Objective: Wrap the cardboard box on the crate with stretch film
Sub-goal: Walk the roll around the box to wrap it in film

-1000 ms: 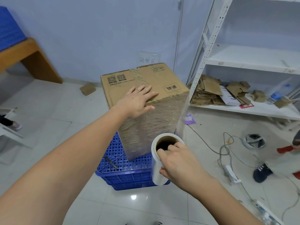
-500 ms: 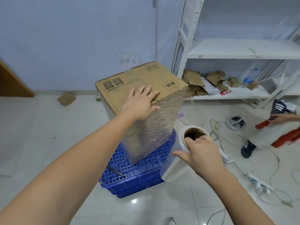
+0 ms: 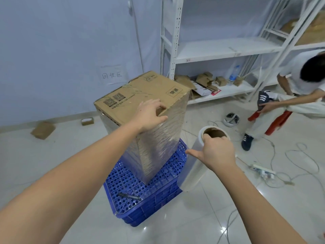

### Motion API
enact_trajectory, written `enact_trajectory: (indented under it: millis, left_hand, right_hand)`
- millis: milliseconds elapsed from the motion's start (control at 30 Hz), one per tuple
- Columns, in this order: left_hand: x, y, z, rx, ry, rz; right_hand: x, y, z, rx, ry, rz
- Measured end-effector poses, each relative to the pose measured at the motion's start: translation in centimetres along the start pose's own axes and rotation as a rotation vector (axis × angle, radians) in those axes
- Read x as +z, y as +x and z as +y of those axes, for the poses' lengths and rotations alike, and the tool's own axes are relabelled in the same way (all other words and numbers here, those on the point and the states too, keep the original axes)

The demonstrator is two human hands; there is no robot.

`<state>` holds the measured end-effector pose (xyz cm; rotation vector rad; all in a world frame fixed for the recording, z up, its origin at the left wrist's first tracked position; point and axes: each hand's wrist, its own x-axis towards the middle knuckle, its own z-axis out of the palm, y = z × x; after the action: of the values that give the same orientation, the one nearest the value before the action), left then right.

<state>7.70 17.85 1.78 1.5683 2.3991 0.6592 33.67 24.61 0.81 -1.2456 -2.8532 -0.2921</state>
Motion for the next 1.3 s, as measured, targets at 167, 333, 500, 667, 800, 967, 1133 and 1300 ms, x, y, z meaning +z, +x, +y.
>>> enact_trajectory:
  millis: [167,333,500,667,800,967,1133,1300]
  left_hand:
    - [-3.8,-3.4,-3.0,0.238,0.099,-0.298]
    - [-4.8,-6.3,-5.4,0.375,0.477,-0.352]
    - [-3.3,-6.6,-5.4,0.364,0.472,-0.288]
    - [-1.2,-6.5,-3.4,0.355,0.616,-0.229]
    - [0.0,-6.3,-1.9,0.337,0.635,-0.193]
    - [0.6,-6.7,-1.4,0.306,0.618,-0.163]
    - [0.7,-7.0,-1.4,0.293,0.586,-0.144]
    - [0.8,-7.0,-1.5,0.286,0.562,-0.132]
  right_hand:
    - [0.8,1.1,0.1,0.018,0.04,0.039]
    - [1.9,1.0,0.3,-0.039,0.028,0.137]
    - [2.2,0.8,0.6,-0.149,0.101,0.211]
    - [2.2,0.1,1.2,-0.291,0.164,0.228]
    - [0.9,-1.4,0.8,-0.394,0.256,0.282]
    - [-0.3,-3.0,-1.2,-0.539,0.366,0.361]
    - [0.7,-3.2,-4.1,-0.727,0.391,0.296]
    - [0.1,-3.2,-5.2,-0.813,0.317,0.188]
